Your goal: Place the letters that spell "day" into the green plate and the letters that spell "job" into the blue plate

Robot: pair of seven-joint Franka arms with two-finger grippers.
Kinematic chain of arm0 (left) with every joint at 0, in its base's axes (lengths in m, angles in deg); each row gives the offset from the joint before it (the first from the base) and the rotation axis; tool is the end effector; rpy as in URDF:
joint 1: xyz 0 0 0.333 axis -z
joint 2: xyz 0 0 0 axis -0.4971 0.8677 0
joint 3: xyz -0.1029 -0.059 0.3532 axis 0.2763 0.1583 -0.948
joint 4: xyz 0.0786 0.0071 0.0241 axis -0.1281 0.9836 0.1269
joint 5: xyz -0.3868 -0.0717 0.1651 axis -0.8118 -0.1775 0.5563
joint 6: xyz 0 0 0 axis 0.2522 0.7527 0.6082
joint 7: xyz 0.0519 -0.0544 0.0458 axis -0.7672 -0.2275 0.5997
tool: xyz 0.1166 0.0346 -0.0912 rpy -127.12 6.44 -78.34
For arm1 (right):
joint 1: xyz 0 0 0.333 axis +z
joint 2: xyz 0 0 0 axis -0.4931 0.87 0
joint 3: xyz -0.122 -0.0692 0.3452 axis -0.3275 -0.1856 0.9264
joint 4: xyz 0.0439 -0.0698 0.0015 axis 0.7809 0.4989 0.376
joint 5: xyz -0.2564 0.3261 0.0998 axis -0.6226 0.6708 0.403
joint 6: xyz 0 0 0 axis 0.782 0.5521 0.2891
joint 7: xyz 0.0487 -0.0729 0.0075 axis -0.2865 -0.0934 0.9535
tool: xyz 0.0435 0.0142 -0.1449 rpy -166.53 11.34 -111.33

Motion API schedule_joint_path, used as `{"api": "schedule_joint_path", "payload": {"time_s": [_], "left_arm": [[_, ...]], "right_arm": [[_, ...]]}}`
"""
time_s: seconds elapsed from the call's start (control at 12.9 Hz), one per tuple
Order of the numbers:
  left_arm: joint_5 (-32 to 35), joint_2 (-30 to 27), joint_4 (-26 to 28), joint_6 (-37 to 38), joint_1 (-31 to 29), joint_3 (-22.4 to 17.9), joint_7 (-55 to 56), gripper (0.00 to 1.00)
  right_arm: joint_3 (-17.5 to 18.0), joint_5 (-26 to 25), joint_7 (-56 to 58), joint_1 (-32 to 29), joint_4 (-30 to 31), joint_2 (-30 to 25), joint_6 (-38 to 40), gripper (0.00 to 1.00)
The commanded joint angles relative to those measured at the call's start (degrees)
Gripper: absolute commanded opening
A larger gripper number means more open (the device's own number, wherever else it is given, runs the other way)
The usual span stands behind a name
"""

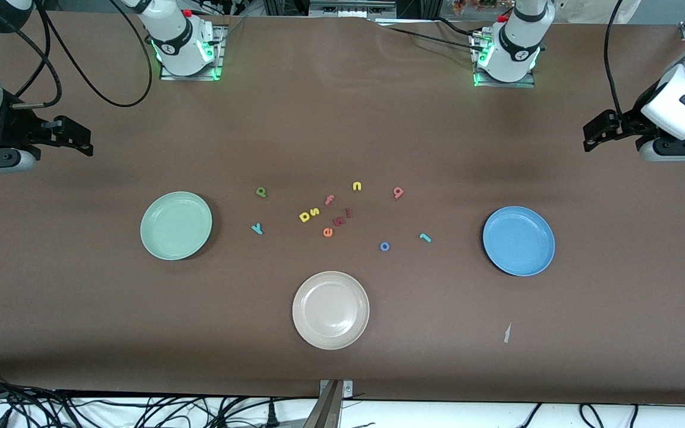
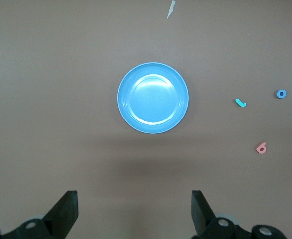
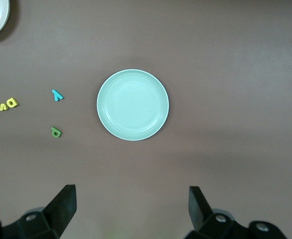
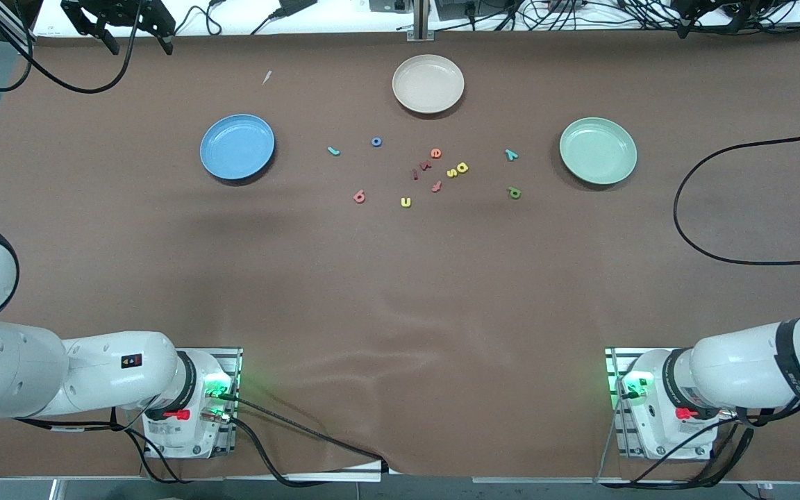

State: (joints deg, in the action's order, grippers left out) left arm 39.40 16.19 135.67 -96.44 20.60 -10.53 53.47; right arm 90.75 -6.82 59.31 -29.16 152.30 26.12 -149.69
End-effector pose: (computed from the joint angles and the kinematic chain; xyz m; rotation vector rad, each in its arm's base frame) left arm 0.5708 -0.0370 0.6014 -3.1080 -0.0294 0.0702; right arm 0.6081 0.0380 0.6008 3.1219 0.1673 -0.0960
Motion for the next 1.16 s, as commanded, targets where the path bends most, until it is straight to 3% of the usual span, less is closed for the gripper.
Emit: {"api": "schedule_joint_path", "payload": {"time_s": [0.0,0.47,0.7,1.09], "left_arm": [[-1.4,-0.9,0.4,0.1,-0.3,0.1,-1.5,1.00],[-1.6,-0.8,0.4,0.1,-0.4,0.1,-1.4,1.00],[-0.5,4.4,0.1,0.9,1.7,0.8,-1.1,1.00],[-0.7,5.8,-0.6,1.9,2.6,1.0,-1.2,1.00]], "right_arm": [[0.1,0.9,0.7,-0.1,-1.0,0.4,0.1,1.00],[0.2,0.9,0.6,-0.1,-1.0,0.3,0.4,1.00],[0.3,1.7,0.9,0.8,-0.9,0.3,1.2,1.00],[0.8,1.9,5.9,3.5,-1.0,1.3,2.8,1.00]]}}
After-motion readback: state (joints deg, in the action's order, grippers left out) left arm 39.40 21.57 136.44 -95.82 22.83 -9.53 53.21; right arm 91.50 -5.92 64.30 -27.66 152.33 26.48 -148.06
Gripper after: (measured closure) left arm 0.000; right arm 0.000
